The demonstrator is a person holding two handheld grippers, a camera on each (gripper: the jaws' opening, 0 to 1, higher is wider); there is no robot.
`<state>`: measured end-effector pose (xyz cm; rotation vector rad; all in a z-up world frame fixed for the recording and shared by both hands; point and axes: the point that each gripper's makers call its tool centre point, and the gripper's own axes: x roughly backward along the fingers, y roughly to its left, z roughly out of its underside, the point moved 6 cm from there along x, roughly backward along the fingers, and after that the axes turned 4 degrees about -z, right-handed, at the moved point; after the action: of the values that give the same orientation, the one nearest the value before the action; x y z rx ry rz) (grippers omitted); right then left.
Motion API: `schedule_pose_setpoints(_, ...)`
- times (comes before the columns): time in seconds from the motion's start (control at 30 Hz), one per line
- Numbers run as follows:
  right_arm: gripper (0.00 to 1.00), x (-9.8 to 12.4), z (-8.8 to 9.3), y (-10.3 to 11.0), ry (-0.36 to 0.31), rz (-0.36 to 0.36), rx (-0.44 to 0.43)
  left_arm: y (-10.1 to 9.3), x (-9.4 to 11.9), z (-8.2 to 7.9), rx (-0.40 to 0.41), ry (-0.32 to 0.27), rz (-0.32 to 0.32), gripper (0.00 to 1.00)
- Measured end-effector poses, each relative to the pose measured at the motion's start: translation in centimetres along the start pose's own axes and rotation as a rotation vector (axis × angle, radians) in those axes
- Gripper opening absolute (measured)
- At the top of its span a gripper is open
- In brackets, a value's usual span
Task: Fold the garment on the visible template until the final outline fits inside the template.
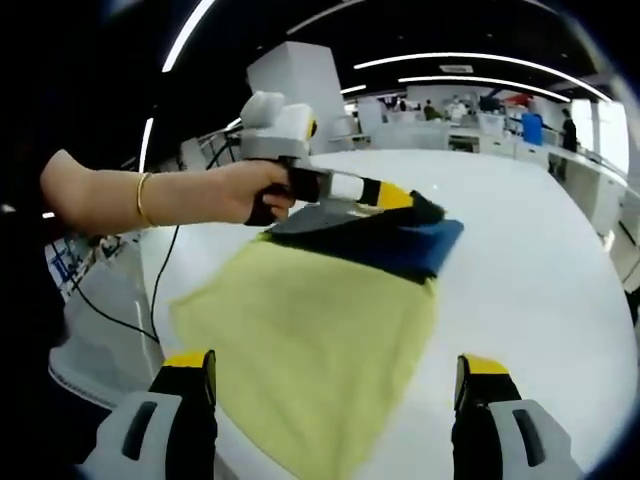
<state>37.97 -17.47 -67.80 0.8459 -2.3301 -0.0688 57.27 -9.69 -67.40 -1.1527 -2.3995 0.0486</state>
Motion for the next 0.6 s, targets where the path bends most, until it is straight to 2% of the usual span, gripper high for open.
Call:
schedule_pose_setpoints(0.1,0.99,0.0,0.1,-0.1,-0.002,0.004,-0.007,-0.3,-0.6,1.1,-0.050,0.042,-0.005,0.01)
schedule_pose_setpoints(0.2,0.99,0.1,0.2,-0.2,-0.001,0.008,-0.009,-0.8,-1.1,2.1,-0.046,0.069,-0.001,0.01)
schedule_pose_setpoints(0.27,0.99,0.1,0.2,-0.2,-0.002,0.008,-0.011,-1.3,-1.3,2.7,-0.032,0.086,0.025,0.01)
schedule_pose_setpoints(0.33,0.99,0.2,0.1,-0.2,-0.006,0.009,-0.011,-2.4,-1.3,3.2,-0.042,0.101,0.090,0.00)
schedule_pose_setpoints(0.37,0.99,0.2,0.1,-0.3,-0.006,0.009,-0.010,-2.4,-1.3,3.2,-0.046,0.100,0.077,0.01)
schedule_pose_setpoints(0.4,0.99,0.2,0.1,-0.3,-0.007,0.009,-0.009,-2.8,-1.3,3.2,-0.077,0.090,0.095,0.05)
schedule_pose_setpoints(0.53,0.99,0.3,0.1,-0.2,-0.006,-0.001,-0.006,-3.4,-0.8,3.0,-0.099,0.077,0.125,0.18)
schedule_pose_setpoints(0.6,0.99,0.3,0.2,0.0,0.003,-0.014,-0.001,-3.6,-0.4,2.6,-0.109,0.064,0.137,0.29)
